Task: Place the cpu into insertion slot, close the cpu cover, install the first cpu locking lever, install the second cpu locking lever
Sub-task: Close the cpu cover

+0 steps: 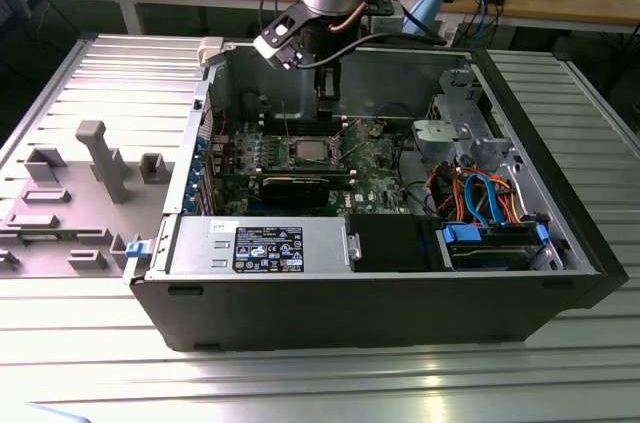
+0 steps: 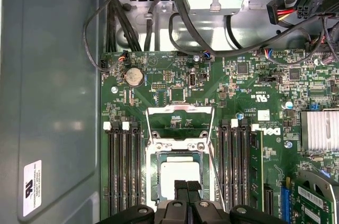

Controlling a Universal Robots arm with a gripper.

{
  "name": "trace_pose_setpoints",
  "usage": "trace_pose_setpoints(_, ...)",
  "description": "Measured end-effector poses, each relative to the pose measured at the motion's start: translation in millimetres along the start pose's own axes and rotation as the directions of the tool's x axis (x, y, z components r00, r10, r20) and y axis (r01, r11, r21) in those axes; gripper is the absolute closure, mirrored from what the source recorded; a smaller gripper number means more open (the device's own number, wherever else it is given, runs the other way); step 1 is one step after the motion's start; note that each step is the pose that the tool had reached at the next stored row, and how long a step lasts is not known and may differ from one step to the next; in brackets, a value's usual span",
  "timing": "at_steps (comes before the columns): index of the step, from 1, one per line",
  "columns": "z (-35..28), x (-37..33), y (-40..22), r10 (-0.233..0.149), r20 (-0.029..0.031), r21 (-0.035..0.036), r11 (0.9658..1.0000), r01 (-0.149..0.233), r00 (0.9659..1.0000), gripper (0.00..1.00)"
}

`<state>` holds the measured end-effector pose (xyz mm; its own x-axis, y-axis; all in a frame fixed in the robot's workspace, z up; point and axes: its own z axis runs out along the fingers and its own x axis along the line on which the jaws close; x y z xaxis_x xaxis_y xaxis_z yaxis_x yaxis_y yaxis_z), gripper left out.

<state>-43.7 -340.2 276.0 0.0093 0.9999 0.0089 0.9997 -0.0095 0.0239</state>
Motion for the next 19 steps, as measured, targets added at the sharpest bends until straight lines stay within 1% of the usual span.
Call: trace_pose_setpoints(19, 0.0, 0.0, 3.3, 0.000, 0.0001, 0.0001, 1.0000, 0.000, 1.0000, 0.89)
